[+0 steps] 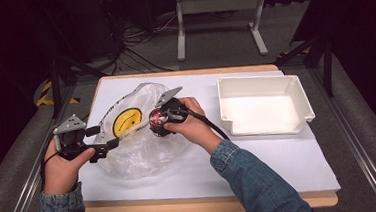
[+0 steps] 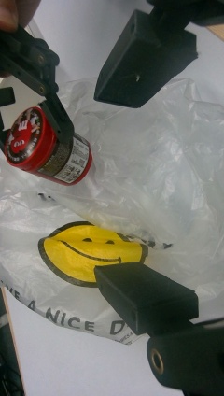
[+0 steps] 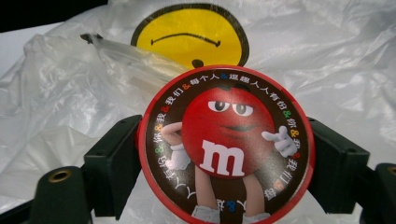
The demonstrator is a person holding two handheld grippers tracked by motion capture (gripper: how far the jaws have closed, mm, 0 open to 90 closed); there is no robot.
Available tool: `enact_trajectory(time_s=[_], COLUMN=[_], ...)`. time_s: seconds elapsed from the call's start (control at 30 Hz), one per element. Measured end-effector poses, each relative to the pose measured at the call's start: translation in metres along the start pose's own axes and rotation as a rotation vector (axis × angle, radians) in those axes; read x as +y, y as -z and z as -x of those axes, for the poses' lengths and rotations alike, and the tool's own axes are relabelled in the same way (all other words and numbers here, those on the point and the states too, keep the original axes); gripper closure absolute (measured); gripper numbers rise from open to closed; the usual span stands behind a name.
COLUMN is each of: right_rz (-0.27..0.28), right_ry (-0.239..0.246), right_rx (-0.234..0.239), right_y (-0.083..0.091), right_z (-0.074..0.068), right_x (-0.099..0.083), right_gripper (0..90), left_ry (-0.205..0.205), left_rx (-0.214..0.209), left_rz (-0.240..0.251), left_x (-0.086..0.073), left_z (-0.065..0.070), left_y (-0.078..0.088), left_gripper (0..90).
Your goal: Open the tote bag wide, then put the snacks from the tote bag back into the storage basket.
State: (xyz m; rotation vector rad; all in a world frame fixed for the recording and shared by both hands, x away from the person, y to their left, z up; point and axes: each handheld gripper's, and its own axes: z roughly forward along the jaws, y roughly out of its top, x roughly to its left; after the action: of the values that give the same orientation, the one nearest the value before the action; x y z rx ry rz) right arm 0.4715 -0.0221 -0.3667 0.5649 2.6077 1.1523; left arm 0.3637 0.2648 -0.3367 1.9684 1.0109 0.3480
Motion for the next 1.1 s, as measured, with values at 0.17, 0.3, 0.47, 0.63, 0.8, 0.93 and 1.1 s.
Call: enact_trajectory(time_s=[0.17, 0.3, 0.47, 0.63, 0.8, 0.93, 1.1], right_rz=[0.0, -0.005, -0.01, -0.005, -0.006, -0.004, 0.01], right_ry=[0.017, 0.024, 0.027, 0.029, 0.026, 0.025, 0.02], right_rx=[0.006, 0.011, 0.01, 0.004, -0.003, -0.008, -0.021], right_y=[0.013, 0.022, 0.034, 0.046, 0.059, 0.07, 0.088], right_z=[-0.003, -0.005, -0.006, -0.004, -0.003, 0.0, 0.005], right_x=[0.009, 0.014, 0.019, 0.023, 0.025, 0.026, 0.028], right_gripper=[21.3, 21.4, 21.4, 21.4, 21.4, 21.4, 21.4], left_ry=[-0.004, 0.0, -0.004, -0.006, -0.004, 0.0, 0.004], left_rx=[-0.006, -0.009, -0.01, -0.014, -0.011, -0.008, -0.007], left_rz=[-0.001, 0.003, 0.0, 0.0, 0.003, 0.002, 0.003], left_x=[0.002, 0.002, 0.003, 0.004, 0.003, 0.002, 0.002], left_z=[0.0, 0.0, 0.0, -0.001, -0.001, -0.001, -0.001], left_y=[-0.001, -0.001, -0.003, -0.004, -0.002, -0.001, -0.001], left_gripper=[15.4, 15.4, 15.4, 15.4, 15.4, 15.4, 15.4])
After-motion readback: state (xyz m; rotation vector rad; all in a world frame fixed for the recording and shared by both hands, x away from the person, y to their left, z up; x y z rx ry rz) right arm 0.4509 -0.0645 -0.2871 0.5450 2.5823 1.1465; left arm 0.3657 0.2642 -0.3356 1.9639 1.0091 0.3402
